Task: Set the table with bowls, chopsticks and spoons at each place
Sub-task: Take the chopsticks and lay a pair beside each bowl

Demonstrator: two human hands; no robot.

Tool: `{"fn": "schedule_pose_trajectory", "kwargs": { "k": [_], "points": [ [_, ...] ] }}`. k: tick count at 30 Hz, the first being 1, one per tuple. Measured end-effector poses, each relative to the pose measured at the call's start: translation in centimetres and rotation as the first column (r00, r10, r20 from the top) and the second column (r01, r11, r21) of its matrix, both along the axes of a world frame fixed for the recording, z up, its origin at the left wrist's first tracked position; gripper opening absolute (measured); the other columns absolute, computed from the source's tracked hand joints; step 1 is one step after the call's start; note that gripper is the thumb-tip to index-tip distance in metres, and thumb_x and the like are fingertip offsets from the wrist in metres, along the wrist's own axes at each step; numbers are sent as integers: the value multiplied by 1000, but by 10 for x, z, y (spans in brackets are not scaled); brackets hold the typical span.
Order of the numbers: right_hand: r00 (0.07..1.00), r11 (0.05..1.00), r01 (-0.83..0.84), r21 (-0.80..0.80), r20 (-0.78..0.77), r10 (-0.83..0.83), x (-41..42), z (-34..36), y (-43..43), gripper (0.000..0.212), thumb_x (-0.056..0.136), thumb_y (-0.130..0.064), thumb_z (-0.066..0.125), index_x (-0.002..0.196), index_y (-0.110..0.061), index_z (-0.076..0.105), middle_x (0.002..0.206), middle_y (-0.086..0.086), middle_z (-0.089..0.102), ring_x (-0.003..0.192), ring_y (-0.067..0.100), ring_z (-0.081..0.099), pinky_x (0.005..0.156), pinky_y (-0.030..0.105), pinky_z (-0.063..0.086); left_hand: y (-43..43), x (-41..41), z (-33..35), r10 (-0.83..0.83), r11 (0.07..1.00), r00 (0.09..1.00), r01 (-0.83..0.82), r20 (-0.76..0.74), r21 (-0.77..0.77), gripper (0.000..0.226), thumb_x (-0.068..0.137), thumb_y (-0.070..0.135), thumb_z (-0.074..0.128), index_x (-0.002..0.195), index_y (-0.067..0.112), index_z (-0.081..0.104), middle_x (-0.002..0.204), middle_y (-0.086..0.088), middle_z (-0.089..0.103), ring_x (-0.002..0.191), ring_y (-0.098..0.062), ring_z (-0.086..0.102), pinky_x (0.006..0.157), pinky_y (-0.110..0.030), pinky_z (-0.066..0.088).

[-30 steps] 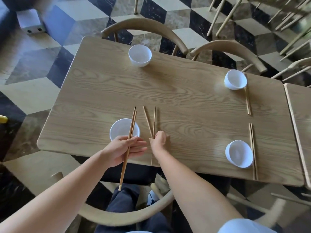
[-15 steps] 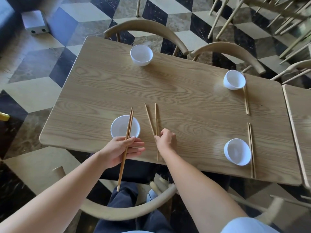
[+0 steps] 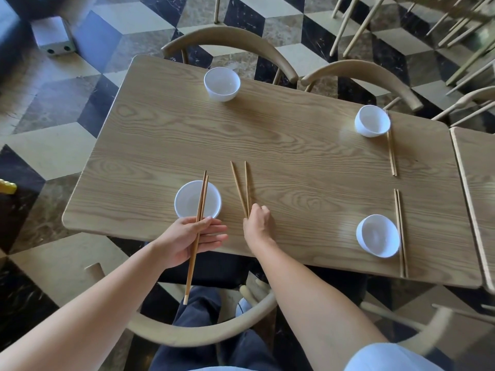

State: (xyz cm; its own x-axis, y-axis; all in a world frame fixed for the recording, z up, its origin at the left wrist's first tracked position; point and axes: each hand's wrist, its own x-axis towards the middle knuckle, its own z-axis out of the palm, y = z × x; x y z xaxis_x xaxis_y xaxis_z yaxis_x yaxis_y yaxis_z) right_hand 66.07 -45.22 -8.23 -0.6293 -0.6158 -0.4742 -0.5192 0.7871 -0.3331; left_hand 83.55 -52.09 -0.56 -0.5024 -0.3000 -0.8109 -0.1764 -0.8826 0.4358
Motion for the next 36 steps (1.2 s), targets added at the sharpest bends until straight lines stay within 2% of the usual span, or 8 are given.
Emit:
{"fn": "schedule_pose_trajectory", "kwargs": {
  "k": [7, 10, 12, 15, 20, 25, 34, 36],
  "points": [
    [961, 973, -208, 98, -163, 222, -7, 0, 19, 33, 96, -30, 59, 122, -13, 50, 118, 7, 52, 101, 29, 59, 77, 38, 52, -3, -1, -1, 7, 1000, 1000, -7, 10, -9, 32, 102, 16, 50, 119, -8, 61, 112, -24, 73, 93, -31, 75, 75, -37, 63],
    [891, 921, -374, 108, -234, 389, -14, -2, 26, 50, 98, -30, 56, 142, -13, 39, 126, 9, 49, 104, 31, 59, 79, 40, 50, 0, -1, -2, 3, 1000, 1000, -3, 31, -15, 32, 102, 16, 50, 119, -9, 61, 111, -24, 73, 93, -32, 75, 76, -38, 63],
    [868, 897, -428, 111, -225, 442, -19, -9, 28, 42, 100, -26, 51, 139, -12, 43, 123, 9, 50, 103, 31, 59, 75, 40, 47, 2, -2, -2, 3, 1000, 999, -2, 40, -23, 32, 102, 16, 50, 119, -9, 61, 110, -24, 73, 93, -32, 75, 74, -38, 64],
    [939, 951, -296, 85, -158, 306, -21, -12, 25, 18, 101, -23, 43, 113, -13, 52, 115, 8, 57, 106, 32, 59, 72, 39, 37, 5, -5, -1, 7, 999, 998, -5, 56, -36, 31, 103, 16, 50, 117, -8, 61, 109, -23, 74, 91, -32, 76, 74, -38, 64],
    [949, 958, -263, 114, -145, 278, -12, -6, 14, 32, 100, -12, 27, 119, -4, 51, 123, 21, 57, 111, 39, 56, 88, 42, 41, 15, -10, -1, 4, 999, 998, -1, 69, -44, 30, 104, 15, 47, 115, -8, 61, 107, -23, 74, 88, -31, 76, 74, -38, 64],
    [949, 957, -270, 101, -138, 282, -7, -8, 13, 20, 99, -6, 45, 115, -6, 57, 115, 14, 60, 103, 33, 62, 73, 36, 44, 27, -12, -1, 3, 999, 997, 0, 73, -51, 28, 104, 15, 47, 113, -7, 62, 107, -23, 74, 86, -31, 76, 72, -38, 64],
    [999, 1000, 4, -13, 52, -4, 9, -2, 13, 8, 93, -4, 54, 94, -12, 52, 97, 7, 60, 85, 26, 59, 66, 31, 38, 40, -3, 1, 20, 998, 998, -16, 66, -64, 28, 105, 15, 45, 113, -6, 62, 105, -22, 75, 87, -30, 76, 76, -38, 63],
    [998, 999, 27, -27, 55, -26, 12, -1, 8, 9, 92, -4, 57, 95, -11, 54, 101, 8, 62, 83, 26, 57, 67, 31, 41, 40, -1, 1, 23, 998, 997, -19, 71, -63, 28, 105, 15, 46, 114, -6, 62, 106, -23, 75, 87, -30, 76, 77, -39, 63]
  ]
}}
